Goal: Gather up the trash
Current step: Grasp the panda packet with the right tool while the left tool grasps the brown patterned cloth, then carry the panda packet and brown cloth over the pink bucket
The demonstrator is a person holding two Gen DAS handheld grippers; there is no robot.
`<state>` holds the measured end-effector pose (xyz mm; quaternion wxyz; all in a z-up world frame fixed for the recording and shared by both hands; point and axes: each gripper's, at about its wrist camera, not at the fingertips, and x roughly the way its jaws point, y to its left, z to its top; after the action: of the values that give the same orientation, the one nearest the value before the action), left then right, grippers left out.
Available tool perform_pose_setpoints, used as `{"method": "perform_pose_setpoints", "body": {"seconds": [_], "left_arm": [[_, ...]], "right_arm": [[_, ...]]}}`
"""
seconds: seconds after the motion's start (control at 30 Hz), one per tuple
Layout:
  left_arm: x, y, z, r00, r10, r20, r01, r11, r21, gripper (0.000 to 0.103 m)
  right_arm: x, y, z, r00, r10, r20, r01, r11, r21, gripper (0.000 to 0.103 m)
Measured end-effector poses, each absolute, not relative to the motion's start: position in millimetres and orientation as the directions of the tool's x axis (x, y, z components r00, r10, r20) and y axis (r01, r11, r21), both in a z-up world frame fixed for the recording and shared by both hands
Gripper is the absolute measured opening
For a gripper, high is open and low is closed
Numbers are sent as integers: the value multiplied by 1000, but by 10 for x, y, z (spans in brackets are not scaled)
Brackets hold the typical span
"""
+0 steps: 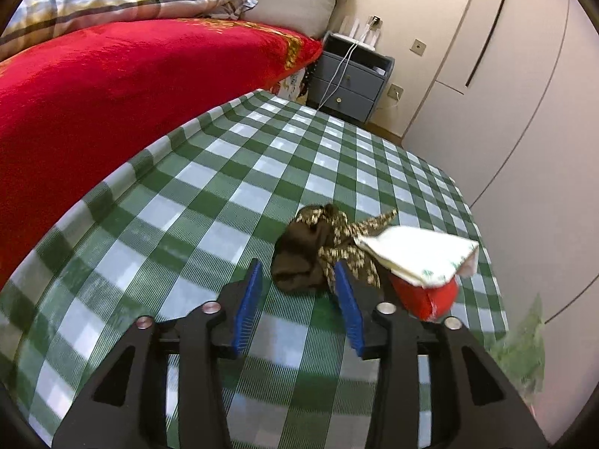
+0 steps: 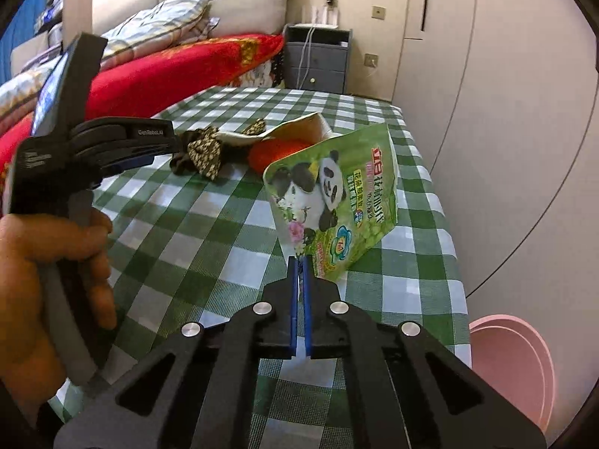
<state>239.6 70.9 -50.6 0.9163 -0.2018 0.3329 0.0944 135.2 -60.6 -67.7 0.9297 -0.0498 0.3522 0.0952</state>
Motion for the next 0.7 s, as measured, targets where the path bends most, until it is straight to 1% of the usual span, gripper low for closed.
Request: {"method": "perform_pose_setpoints", "body": {"seconds": [0.1, 0.3, 0.37, 0.4, 0.47, 0.53, 0.7], "left_arm": [[2503, 724, -514, 761, 37, -647, -313, 895, -317, 49], [2683, 750, -590, 742, 30, -670, -331, 885, -327, 48], [2692, 734, -604, 739, 26, -673, -327, 888, -324, 31], [2695, 718, -607, 736, 23, -676, -320, 892, -318, 20], [2679, 687, -607, 732, 29, -680, -314, 901, -300, 11], [2640, 698, -593, 732, 33, -680, -318, 900, -298, 8], [2487, 707, -489, 740, 42, -672, -317, 902, -293, 8]], "right_arm": [[1376, -649, -691, 736, 130, -664, -188, 982, -16, 2], [1374, -658, -680, 741, 124, -660, -175, 984, -12, 2], [1364, -669, -676, 742, 121, -659, -172, 985, -13, 1], [1370, -674, -671, 743, 120, -659, -171, 985, -14, 1], [1369, -673, -653, 745, 118, -656, -171, 985, -17, 1], [1350, -677, -621, 750, 117, -651, -170, 985, -20, 0], [1294, -689, -520, 765, 116, -634, -169, 985, -24, 0]]}}
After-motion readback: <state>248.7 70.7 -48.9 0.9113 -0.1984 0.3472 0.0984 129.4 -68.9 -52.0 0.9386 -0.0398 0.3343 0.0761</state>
